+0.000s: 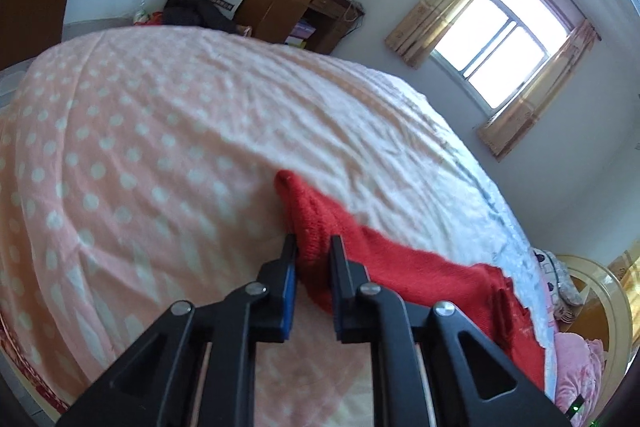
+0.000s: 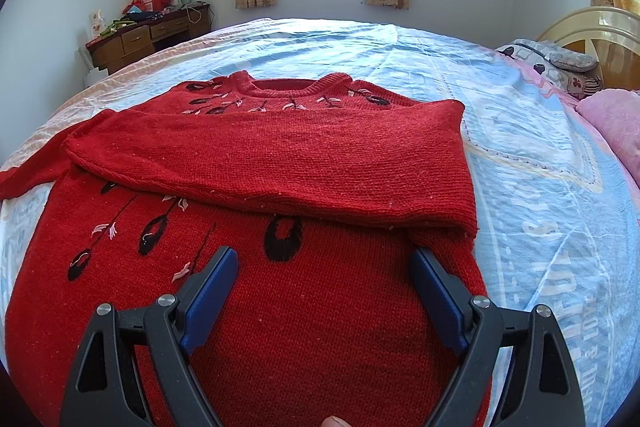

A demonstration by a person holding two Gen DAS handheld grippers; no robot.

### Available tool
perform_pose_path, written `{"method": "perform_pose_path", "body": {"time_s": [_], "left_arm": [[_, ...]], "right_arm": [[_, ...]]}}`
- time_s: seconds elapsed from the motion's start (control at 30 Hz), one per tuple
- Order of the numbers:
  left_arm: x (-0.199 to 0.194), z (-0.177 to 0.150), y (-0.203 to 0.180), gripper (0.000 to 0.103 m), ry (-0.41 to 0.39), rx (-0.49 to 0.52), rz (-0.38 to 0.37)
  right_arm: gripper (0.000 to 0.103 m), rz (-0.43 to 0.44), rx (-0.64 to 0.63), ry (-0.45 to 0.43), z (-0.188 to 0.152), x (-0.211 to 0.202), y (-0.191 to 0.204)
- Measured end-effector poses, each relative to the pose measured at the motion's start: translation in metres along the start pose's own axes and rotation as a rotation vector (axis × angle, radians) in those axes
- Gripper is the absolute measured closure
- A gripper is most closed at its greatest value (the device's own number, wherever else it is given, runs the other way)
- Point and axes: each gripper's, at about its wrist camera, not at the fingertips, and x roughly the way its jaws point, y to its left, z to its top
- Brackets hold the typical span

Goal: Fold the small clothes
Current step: 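Lift the held sleeve with the left tool and swing it over the sweater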

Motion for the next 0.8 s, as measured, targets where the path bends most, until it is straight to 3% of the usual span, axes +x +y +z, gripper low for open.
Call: {"method": "perform_pose_path", "body": {"time_s": [0.27,0.57,0.8], "left_arm": [[-0.021,0.031,-0.048,0.089,-0.052,-0.015,-0.165],[-0.027,0.044,-0.115,0.089,-0.065,0.071,-0.299],[-0.028,0.051,-0.169,0.089,-0.048,0.087,-0.43]], "right_arm": [[0.015,-0.003,0.0,-0.001,0.001,0.0,-0.001],[0.015,-0.008,0.01,0.0,0.003,-0.003,-0.001],[0.015,0.036,0.053,-0.113,0.01,-0.028,-0.003]]}}
